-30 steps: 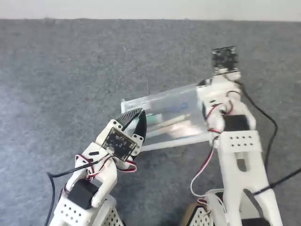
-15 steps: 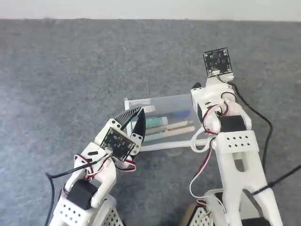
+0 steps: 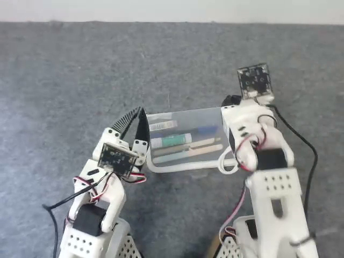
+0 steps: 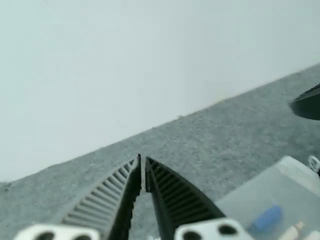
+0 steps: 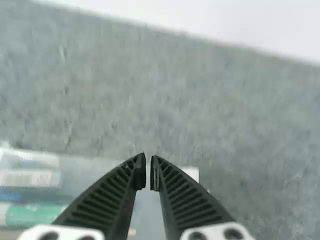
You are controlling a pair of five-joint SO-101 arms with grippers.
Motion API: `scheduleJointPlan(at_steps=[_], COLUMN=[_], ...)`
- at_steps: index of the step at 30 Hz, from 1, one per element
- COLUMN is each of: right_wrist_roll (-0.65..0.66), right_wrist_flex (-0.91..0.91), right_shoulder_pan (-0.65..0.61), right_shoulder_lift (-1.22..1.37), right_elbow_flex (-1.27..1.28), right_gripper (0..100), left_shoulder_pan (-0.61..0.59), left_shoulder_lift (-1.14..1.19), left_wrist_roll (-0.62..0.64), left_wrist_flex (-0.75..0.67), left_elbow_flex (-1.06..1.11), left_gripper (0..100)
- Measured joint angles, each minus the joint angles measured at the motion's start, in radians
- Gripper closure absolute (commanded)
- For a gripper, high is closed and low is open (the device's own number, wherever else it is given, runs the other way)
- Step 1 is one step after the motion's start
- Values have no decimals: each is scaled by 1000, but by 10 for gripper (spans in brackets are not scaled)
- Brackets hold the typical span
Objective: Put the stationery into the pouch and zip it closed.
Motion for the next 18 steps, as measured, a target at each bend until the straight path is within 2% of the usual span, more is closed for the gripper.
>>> scheduleJointPlan(at_steps=[7, 13, 18], right_wrist_roll=[0, 0, 0], right_wrist_flex=[0, 0, 0], right_shoulder_pan=[-3, -5, -5], right_shoulder_lift=[-195, -325, -428], right_elbow_flex=[48, 132, 235], right_gripper=[992, 992, 992], left_shoulder_pan=[-91, -222, -258], left_shoulder_lift=[0, 2, 2], left_wrist_roll=[0, 0, 0], left_wrist_flex=[-44, -48, -48], left_elbow_flex=[0, 81, 124], left_gripper=[989, 989, 989])
